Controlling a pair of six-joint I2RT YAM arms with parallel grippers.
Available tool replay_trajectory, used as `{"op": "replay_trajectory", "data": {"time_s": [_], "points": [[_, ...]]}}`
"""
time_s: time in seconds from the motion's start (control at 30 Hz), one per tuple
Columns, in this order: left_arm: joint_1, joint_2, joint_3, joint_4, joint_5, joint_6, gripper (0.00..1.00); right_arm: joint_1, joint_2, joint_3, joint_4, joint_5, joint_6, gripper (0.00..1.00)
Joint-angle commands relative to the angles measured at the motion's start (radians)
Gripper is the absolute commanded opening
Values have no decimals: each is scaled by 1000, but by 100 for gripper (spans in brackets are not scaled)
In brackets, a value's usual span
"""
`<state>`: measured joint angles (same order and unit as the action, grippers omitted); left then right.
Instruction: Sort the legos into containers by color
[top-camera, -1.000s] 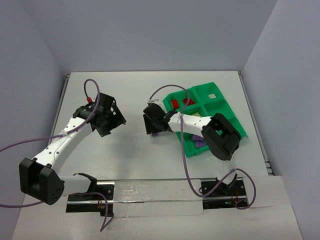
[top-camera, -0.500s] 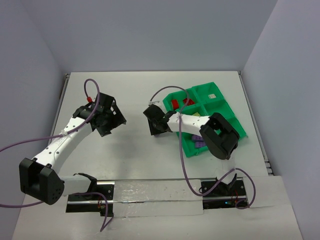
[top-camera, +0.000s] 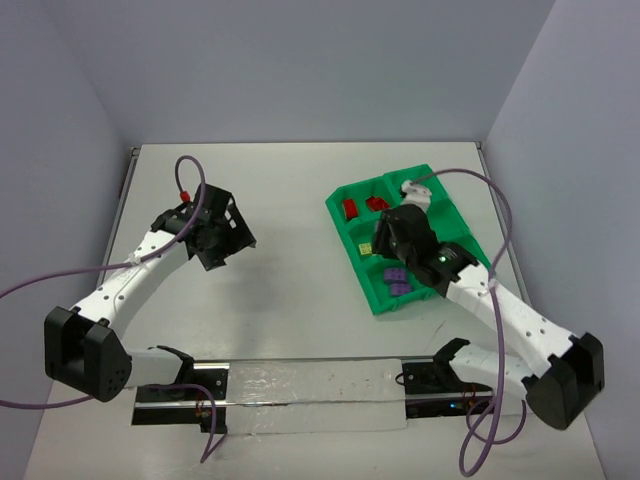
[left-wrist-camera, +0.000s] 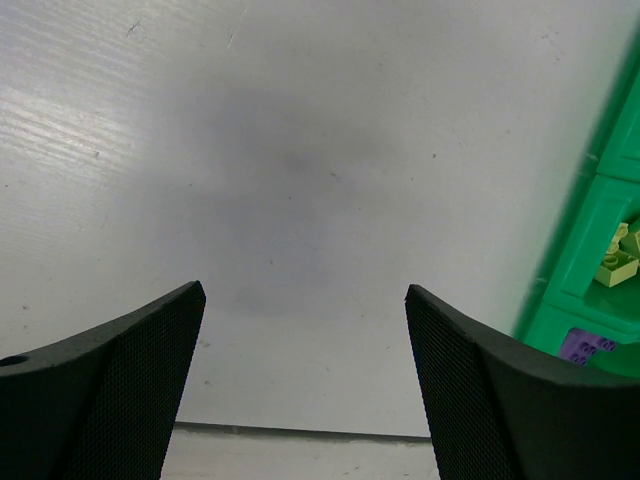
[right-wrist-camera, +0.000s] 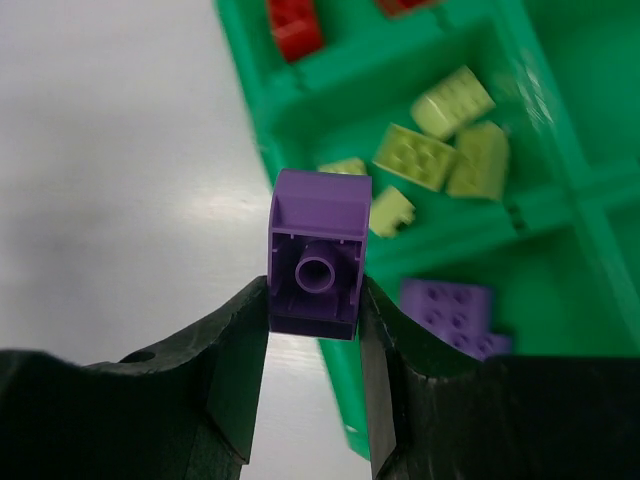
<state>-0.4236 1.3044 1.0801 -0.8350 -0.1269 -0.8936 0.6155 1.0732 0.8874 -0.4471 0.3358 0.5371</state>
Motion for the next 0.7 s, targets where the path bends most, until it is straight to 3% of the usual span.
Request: {"op": "replay_trajectory", "data": {"time_s": [0.0,0.2,0.4,0.5,0.6,0.63,0.67], "points": [[3,23,30,53,21,37,89,-90,-144,-128,-149,66,84,8],[3,40,37,68,33,44,89,-182,-234,-247,-172,24,130,10],[3,52,30,85,46,50,89,-201,-189,-254,-131,-4,109,11],[3,59,21,88,30,45,88,-216,-165,-245,-116,-6,98,17],[3,56,18,94,26,44,88,-223,-167,-246,-114,-12,100,36],[3,55,20,94,24,45,88,-223,-173,-254,-114,-15,104,55],[3,58,23,88,21,45,88,-224,-176,-255,-119,-14,107,64]]}}
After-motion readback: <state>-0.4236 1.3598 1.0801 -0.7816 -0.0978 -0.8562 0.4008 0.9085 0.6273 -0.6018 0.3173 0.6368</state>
